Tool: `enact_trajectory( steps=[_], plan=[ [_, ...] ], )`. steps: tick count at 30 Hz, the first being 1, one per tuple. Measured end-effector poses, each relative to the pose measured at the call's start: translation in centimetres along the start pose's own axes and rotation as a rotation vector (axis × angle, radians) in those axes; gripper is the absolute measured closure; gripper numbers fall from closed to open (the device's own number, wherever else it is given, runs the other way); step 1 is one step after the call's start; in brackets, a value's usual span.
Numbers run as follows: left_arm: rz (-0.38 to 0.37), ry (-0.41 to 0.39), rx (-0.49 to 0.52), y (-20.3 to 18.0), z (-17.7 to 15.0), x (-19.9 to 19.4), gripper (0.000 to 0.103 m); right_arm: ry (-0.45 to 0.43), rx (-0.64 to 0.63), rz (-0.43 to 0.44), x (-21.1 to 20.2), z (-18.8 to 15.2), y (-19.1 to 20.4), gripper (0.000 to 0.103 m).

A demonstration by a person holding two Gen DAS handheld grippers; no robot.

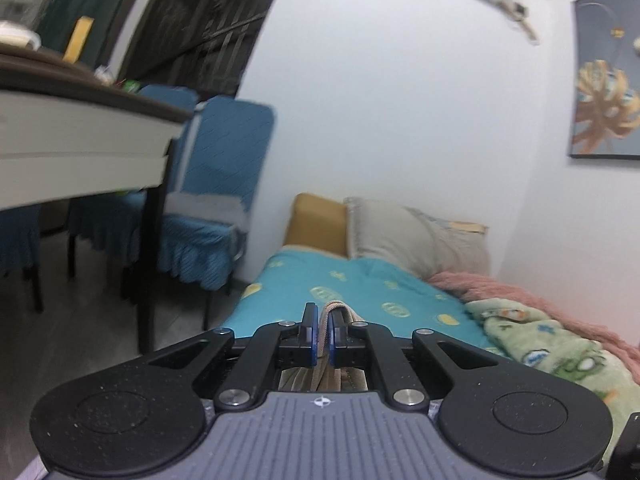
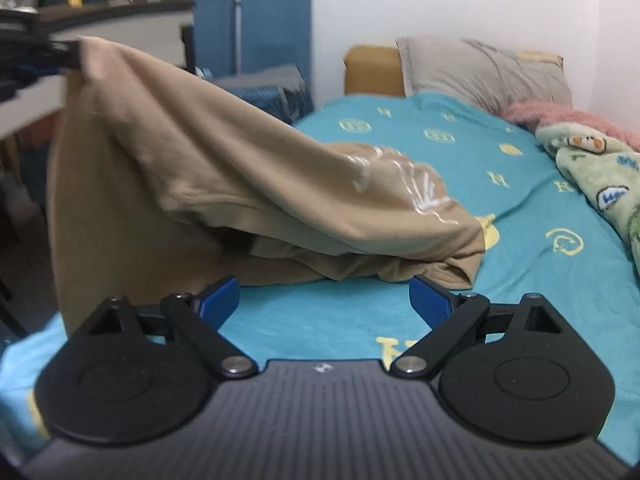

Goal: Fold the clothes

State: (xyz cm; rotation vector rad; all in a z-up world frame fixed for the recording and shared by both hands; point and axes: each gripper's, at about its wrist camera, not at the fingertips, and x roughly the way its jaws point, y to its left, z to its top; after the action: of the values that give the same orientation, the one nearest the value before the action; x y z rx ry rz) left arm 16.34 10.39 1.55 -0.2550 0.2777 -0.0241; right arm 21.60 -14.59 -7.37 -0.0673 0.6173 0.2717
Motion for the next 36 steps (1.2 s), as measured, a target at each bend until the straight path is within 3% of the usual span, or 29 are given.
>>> enact_trajectory(
  steps=[4, 7, 9, 12, 15, 19, 20, 22, 24, 28, 32, 36],
  plan=[
    [0.077, 0.058, -0.057, 2.1, -0.1, 3.3, 0.093, 0.066, 0.021, -0.064, 3.3, 0.2, -2.4, 0.010],
    [0.110, 0.121, -0.101, 3.1, -0.3, 7.0, 0.093, 0.086, 0.017, -0.111, 5.3, 0.3, -4.5, 0.027],
    [0.150, 0.165, -0.082, 3.1, -0.5, 9.7, 0.093, 0.082, -0.001, -0.137, 6.6, 0.5, -5.8, 0.027],
    [0.236, 0.209, -0.028, 3.0, -1.3, 12.9, 0.092, 0.042, -0.017, -0.189, 8.3, 0.6, -7.2, 0.027],
    [0.311, 0.220, -0.058, 4.3, -1.9, 14.3, 0.091, -0.026, -0.008, -0.181, 9.0, 0.9, -8.0, 0.027],
    [0.408, 0.212, -0.078, 5.7, -1.6, 14.8, 0.077, -0.132, -0.082, -0.137, 10.0, 1.9, -7.3, 0.027],
    [0.403, 0.220, -0.091, 6.0, -1.5, 14.5, 0.072, -0.144, -0.068, -0.145, 10.3, 2.4, -7.4, 0.027],
    [0.360, 0.239, -0.120, 6.4, -1.1, 13.6, 0.048, -0.154, 0.017, -0.138, 10.7, 3.1, -8.2, 0.027],
    [0.321, 0.254, -0.124, 6.5, -0.9, 12.4, 0.045, -0.146, 0.090, -0.136, 10.8, 3.6, -8.9, 0.027],
    [0.272, 0.236, 0.104, 4.0, -1.4, 8.1, 0.030, -0.138, 0.119, -0.162, 9.8, 4.1, -9.4, 0.027],
    [0.097, 0.216, 0.401, -1.0, -3.0, 6.1, 0.021, -0.180, 0.216, -0.176, 7.2, 4.9, -10.0, 0.027],
    [-0.018, 0.321, 0.601, -5.8, -7.1, 7.9, 0.021, -0.201, 0.227, -0.184, 3.8, 5.4, -10.0, 0.027]
  ],
)
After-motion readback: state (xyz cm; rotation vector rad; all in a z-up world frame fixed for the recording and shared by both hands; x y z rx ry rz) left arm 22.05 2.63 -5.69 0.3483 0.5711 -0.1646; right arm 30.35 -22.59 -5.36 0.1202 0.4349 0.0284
